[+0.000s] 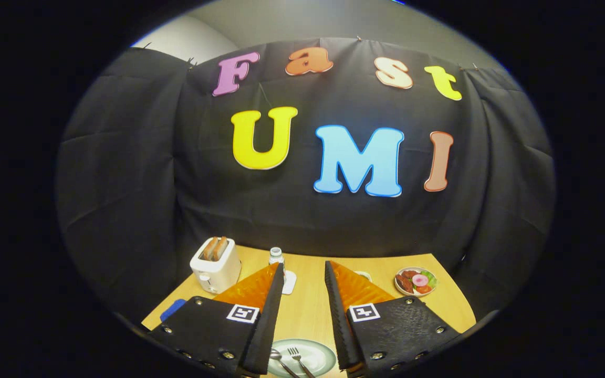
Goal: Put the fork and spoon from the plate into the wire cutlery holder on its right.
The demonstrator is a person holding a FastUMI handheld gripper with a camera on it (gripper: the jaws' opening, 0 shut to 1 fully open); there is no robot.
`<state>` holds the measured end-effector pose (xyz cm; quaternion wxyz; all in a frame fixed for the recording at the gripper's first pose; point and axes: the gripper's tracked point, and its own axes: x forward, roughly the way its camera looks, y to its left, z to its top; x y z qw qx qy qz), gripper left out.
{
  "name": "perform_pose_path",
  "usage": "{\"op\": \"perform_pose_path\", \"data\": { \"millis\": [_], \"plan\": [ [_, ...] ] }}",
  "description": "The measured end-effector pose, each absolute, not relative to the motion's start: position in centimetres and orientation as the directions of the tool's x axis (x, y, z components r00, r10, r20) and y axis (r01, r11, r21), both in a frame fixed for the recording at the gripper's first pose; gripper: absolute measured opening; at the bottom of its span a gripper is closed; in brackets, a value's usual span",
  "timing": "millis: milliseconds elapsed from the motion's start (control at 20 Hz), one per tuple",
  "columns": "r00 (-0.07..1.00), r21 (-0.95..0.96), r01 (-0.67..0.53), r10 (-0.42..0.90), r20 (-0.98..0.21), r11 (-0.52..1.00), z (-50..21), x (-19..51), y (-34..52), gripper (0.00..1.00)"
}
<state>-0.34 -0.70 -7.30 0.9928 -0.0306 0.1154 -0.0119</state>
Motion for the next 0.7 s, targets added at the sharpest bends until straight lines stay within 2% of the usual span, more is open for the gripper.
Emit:
{"op": "perform_pose_path", "data": {
  "millis": [350, 550, 700],
  "plan": [
    [0.830, -0.122, 0.026, -0.089, -0.551, 0.992, -18.6, -0.6, -2.1, 0.48],
    [0.684, -0.155, 0.002, -0.114, -0.720, 0.988, -25.3, -2.4, -2.8, 0.49],
    [0.530, -0.168, -0.016, -0.134, -0.837, 0.986, -30.7, -4.5, -3.2, 0.49]
  ]
}}
